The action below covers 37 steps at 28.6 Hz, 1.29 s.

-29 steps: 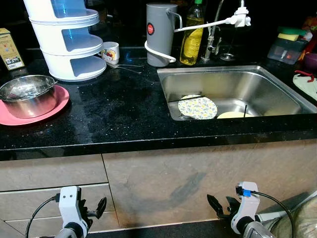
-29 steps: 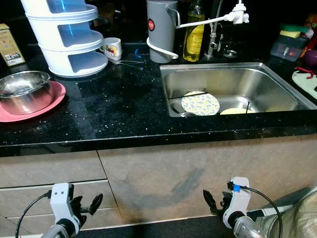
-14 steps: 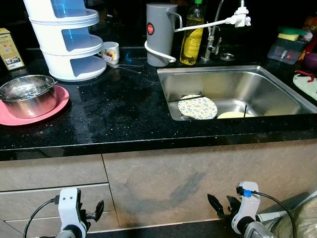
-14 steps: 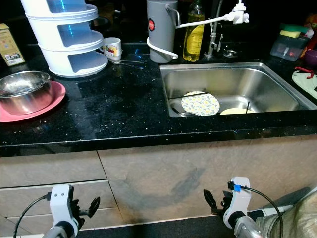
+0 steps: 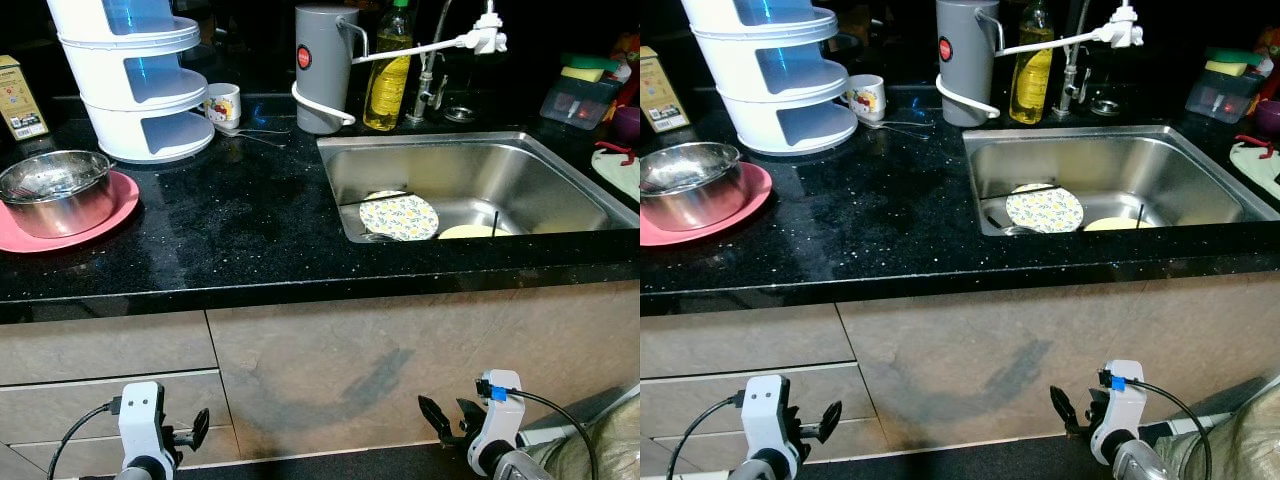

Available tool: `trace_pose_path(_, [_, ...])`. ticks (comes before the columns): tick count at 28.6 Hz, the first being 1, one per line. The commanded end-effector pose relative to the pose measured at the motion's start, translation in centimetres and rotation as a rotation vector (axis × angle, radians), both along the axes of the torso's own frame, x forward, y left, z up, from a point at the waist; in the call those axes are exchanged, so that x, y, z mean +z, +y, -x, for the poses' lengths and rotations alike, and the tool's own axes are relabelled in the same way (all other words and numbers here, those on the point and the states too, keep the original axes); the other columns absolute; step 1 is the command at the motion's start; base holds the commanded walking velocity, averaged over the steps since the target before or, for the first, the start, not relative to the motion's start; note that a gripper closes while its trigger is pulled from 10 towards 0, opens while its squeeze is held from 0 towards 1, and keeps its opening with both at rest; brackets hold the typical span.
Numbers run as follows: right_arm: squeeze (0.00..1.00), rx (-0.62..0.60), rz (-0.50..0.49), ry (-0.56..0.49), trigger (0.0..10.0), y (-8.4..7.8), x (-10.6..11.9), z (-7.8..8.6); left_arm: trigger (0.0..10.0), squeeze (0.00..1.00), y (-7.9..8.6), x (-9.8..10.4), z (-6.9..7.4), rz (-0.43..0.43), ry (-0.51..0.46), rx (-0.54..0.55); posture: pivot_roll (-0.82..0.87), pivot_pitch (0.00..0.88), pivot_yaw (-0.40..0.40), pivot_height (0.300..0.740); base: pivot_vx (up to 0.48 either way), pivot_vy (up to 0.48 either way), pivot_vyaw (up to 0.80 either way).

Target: Kitchen organization

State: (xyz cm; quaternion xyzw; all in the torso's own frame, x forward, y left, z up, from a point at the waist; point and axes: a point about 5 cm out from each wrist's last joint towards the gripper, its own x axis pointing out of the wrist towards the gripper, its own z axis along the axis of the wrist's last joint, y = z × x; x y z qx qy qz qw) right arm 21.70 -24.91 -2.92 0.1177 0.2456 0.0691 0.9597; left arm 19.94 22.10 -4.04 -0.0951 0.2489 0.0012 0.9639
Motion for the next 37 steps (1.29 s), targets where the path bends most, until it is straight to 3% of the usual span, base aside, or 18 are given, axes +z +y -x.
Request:
trace_pose_path(1, [0.0,0.01,0.002,-0.004,10.0,0.05,0.16,-0.22,10.0,0.0,0.15,0.02,0.1,-0.014,0.009,-0.012,0.03,0.016,-0.032,0.74,0.0,0.0,0.0])
trace_pose_path(37, [0.0,0.002,0.001,0.005,10.0,0.06,-0.02,-0.1,10.0,0.0,0.3,0.05,0.06,-0.013,0.018,-0.015,0.03,0.011,-0.028,0.74,0.0,0.0,0.0])
